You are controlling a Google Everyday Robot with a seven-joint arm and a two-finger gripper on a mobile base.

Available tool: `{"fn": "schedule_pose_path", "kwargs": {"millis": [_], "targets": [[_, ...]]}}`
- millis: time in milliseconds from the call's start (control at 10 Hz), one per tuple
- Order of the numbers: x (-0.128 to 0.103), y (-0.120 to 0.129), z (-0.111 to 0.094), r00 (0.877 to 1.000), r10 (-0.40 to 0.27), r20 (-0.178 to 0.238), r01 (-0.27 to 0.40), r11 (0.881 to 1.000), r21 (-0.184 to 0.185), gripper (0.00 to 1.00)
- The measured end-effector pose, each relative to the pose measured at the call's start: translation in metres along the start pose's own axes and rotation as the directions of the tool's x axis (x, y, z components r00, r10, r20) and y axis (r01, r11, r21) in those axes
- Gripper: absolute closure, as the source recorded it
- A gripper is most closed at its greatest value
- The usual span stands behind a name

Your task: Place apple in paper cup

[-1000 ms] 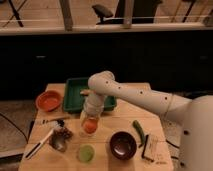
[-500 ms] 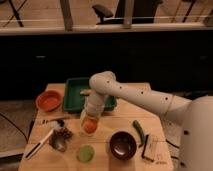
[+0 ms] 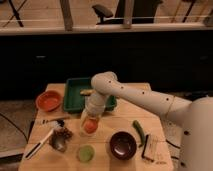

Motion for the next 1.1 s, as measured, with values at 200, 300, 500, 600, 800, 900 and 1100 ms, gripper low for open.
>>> {"fn": "schedule_pose_path", "kwargs": {"millis": [200, 300, 500, 600, 800, 900, 1100], "targets": [[0.0012, 0.0009, 0.0000, 1.000, 0.005, 0.003, -0.005, 1.000, 0.008, 0.80], [0.0010, 0.0028, -0.0002, 1.000, 0.008, 0.005, -0.009, 1.000, 0.012, 0.73], [0.0011, 0.0047, -0.0009, 1.000, 0.013, 0.006, -0.013, 1.000, 0.021, 0.66], [0.0018, 0.0043, -0.0009, 1.000, 0.012, 0.007, -0.013, 1.000, 0.025, 0.61], [0.0033, 0.0053, -0.0026, 1.000, 0.016, 0.006, -0.016, 0.999, 0.035, 0.42], [0.0037, 0.0059, -0.0029, 1.000, 0.017, 0.006, -0.017, 0.999, 0.038, 0.37], [0.0045, 0.0091, -0.0048, 1.000, 0.023, 0.004, -0.023, 0.999, 0.046, 0.42]]}}
